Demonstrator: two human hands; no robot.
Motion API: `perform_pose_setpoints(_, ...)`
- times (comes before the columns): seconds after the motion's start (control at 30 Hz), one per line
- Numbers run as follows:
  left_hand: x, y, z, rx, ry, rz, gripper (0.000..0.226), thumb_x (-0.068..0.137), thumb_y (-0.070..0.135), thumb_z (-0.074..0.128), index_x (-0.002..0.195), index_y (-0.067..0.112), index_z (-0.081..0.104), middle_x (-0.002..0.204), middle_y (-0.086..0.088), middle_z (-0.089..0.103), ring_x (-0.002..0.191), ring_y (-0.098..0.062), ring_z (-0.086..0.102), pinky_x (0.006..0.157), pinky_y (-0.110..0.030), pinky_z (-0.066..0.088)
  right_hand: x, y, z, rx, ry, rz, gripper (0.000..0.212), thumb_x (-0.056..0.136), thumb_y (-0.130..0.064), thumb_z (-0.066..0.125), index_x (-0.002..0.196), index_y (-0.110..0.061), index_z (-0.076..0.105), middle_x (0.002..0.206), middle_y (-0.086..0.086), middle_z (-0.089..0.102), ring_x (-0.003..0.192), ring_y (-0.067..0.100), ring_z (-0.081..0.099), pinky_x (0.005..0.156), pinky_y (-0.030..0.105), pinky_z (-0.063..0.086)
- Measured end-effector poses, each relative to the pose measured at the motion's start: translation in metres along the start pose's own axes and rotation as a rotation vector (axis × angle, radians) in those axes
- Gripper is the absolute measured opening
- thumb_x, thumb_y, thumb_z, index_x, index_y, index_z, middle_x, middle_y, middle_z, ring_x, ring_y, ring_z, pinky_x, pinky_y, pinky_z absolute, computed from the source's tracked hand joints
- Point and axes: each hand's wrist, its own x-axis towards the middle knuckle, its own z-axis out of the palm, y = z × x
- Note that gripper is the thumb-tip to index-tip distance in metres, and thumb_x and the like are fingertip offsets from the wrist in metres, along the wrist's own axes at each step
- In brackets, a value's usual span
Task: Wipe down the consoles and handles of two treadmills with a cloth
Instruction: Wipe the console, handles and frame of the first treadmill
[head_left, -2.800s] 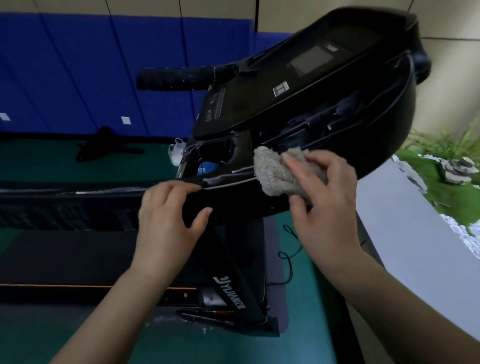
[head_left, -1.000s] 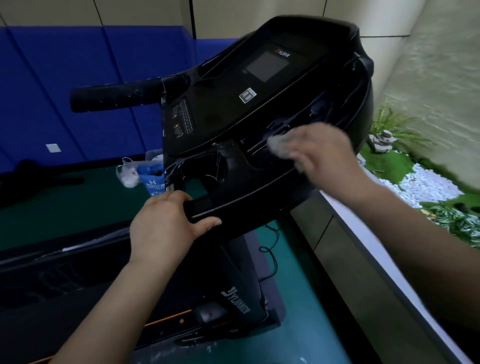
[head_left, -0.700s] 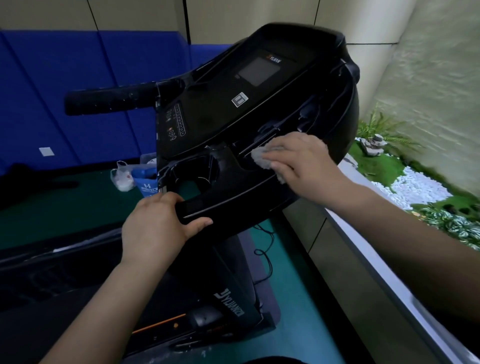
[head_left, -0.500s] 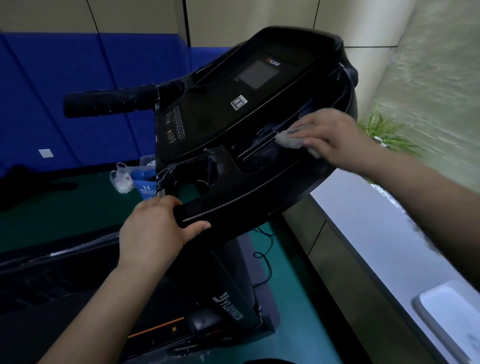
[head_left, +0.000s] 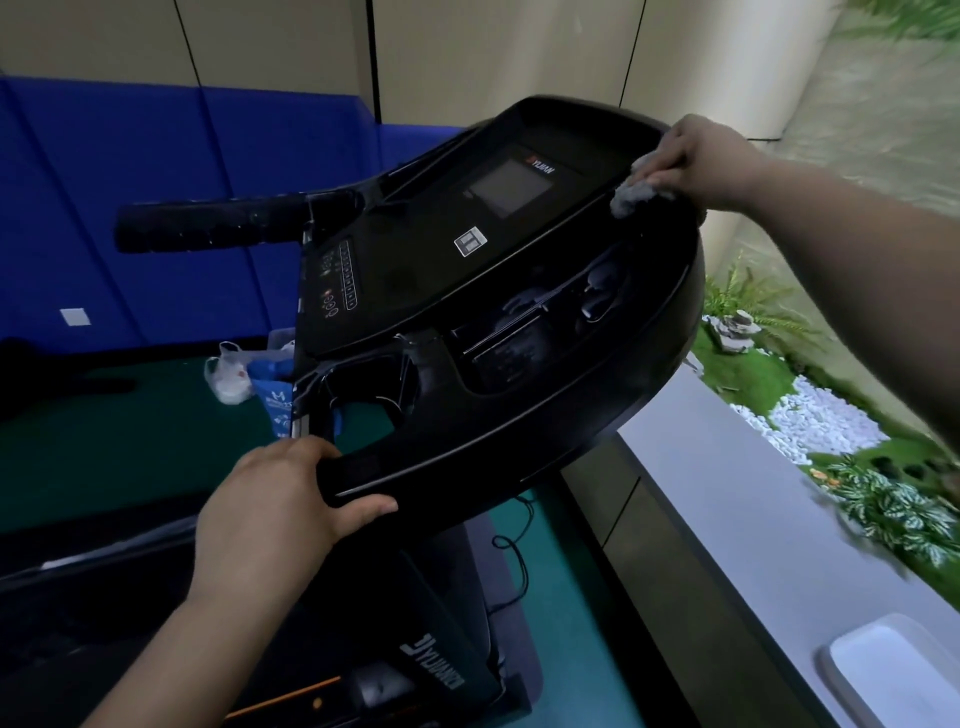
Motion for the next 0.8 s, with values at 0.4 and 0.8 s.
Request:
perform_pose_setpoints(0.4,0.0,0.0,0.0,0.023,0.015,0.013,0.088,0.047,0.086,0.05,0.105,0.022,0.066,0.093,0.004,0.067,0.093,-0.019,0.061,0.06,-0.027,0.046,-0.09,-0.028,0.043,0.096,0.257,0.102,0.037,0.091,-0.036,0.046,0.109,-0.018,0.072,0.122,0.02,0.05,0.117,0.039,0.047,0.104,0.036,0.034)
perform_pose_setpoints(0.8,-0.004,0.002,-0.001,0.039,0.033,0.021,0.081,0.053,0.082,0.055,0.105,0.021,0.066,0.093,0.0,0.067,0.093,-0.021,0.061,0.062,-0.03,0.049,-0.203,-0.211,0.142,0.163,0.362,-0.054,0.032,0.085,-0.031,0.057,0.115,-0.027,0.069,0.122,0.007,0.057,0.116,0.028,0.046,0.094,0.043,0.034)
